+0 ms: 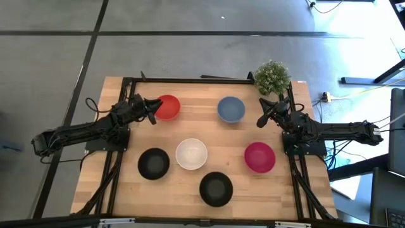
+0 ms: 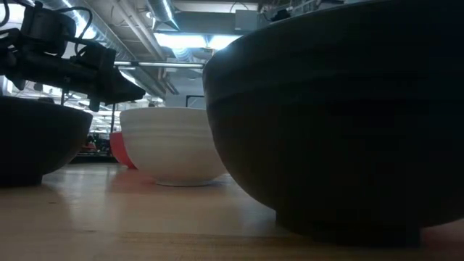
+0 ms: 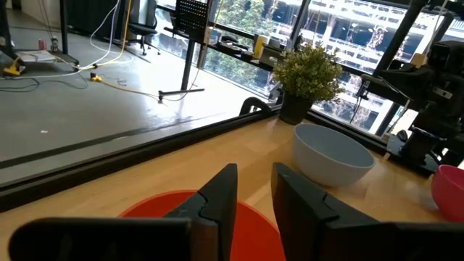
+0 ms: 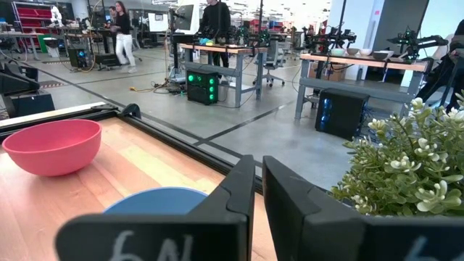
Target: Nest bowls inside each other
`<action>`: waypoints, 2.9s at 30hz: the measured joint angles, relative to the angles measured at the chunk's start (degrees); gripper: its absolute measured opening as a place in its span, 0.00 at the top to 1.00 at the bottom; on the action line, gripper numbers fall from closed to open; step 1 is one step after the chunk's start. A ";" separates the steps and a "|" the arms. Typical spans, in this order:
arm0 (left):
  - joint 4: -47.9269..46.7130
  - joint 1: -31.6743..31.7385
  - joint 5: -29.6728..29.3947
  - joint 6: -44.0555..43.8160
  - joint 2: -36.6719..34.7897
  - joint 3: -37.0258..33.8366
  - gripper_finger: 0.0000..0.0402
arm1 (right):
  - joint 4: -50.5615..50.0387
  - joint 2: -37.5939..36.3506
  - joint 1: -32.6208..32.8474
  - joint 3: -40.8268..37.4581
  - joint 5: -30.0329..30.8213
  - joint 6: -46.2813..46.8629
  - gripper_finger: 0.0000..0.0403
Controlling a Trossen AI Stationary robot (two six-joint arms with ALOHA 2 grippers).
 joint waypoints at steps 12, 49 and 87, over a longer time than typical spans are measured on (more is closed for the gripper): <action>0.79 0.07 -0.48 -7.19 0.00 0.01 0.80 | 0.04 -0.02 0.00 0.00 -0.13 0.02 0.92; -62.10 7.05 -1.49 6.96 33.49 45.46 0.67 | 0.32 0.00 0.01 0.00 -5.01 0.00 0.92; -62.97 16.57 4.99 7.85 49.61 45.46 0.67 | 7.63 -0.02 0.00 0.00 -5.03 0.02 0.92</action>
